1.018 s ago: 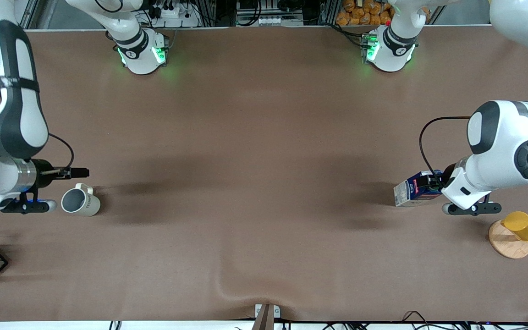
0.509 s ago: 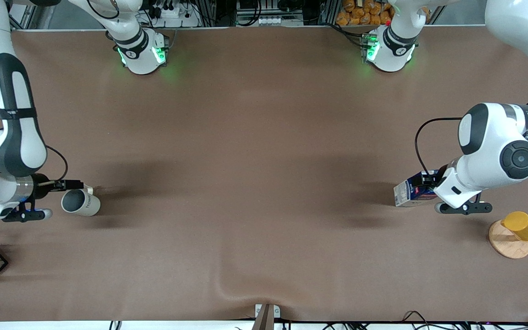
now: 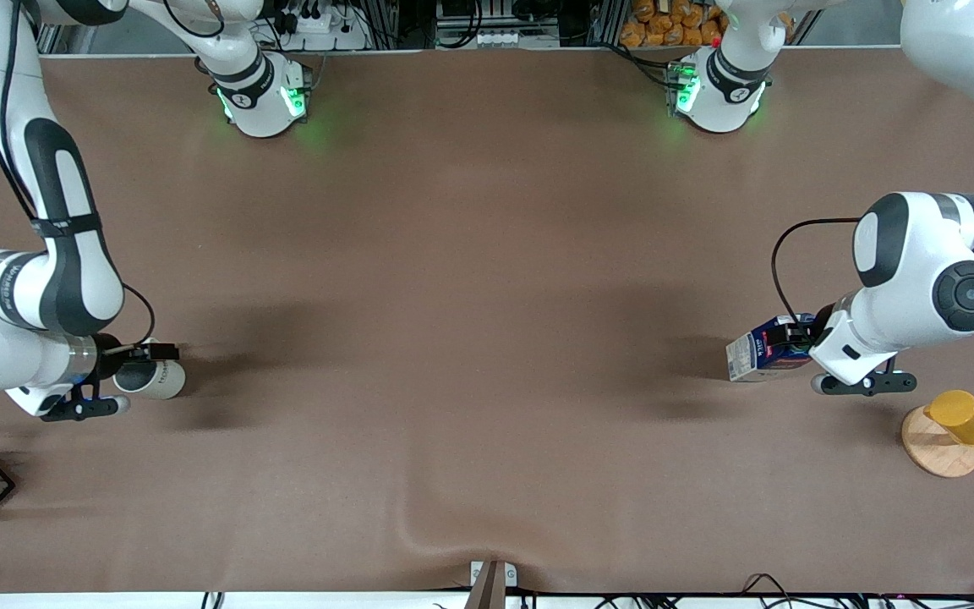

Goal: Place milk next to cup
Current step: 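Grasp the milk carton with the left gripper while the right gripper grasps the mug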

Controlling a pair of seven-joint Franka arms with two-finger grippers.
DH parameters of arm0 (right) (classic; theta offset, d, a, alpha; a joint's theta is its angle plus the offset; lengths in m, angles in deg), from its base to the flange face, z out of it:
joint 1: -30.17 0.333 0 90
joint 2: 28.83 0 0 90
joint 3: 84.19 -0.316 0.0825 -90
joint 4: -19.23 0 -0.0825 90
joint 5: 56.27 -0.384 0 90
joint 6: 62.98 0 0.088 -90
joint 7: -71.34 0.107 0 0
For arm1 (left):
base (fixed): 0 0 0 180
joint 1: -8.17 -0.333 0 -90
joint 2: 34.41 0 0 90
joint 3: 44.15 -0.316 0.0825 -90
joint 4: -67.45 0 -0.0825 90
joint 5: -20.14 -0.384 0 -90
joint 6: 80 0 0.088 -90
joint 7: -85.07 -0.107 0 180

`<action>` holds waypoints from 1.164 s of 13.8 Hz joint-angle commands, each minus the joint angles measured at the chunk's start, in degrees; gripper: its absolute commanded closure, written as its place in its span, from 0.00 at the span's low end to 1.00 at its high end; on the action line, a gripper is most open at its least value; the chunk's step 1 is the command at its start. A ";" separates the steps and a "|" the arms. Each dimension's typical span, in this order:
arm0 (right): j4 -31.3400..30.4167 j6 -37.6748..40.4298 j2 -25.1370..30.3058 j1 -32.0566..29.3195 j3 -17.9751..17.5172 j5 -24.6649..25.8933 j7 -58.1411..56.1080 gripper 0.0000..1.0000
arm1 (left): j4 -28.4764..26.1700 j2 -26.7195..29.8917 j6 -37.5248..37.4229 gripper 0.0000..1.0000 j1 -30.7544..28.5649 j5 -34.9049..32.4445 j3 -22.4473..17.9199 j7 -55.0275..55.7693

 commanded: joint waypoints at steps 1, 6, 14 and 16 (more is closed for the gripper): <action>0.41 -2.32 -2.55 -0.28 0.01 0.48 -0.53 0.00 | -0.76 0.42 1.06 0.00 -0.37 -0.59 0.26 -0.97; 0.32 -2.41 -3.25 -0.37 0.01 0.48 -0.53 1.00 | -0.41 0.33 1.06 0.11 -0.37 1.78 0.26 -0.97; 3.92 -1.80 -1.51 3.32 -0.16 3.89 -0.45 1.00 | -0.41 -0.02 1.32 0.56 -0.19 1.78 0.17 -0.45; 4.45 -1.80 -0.62 5.86 -0.43 7.33 -0.45 1.00 | -0.32 0.24 1.15 0.68 -0.10 1.78 0.26 -0.18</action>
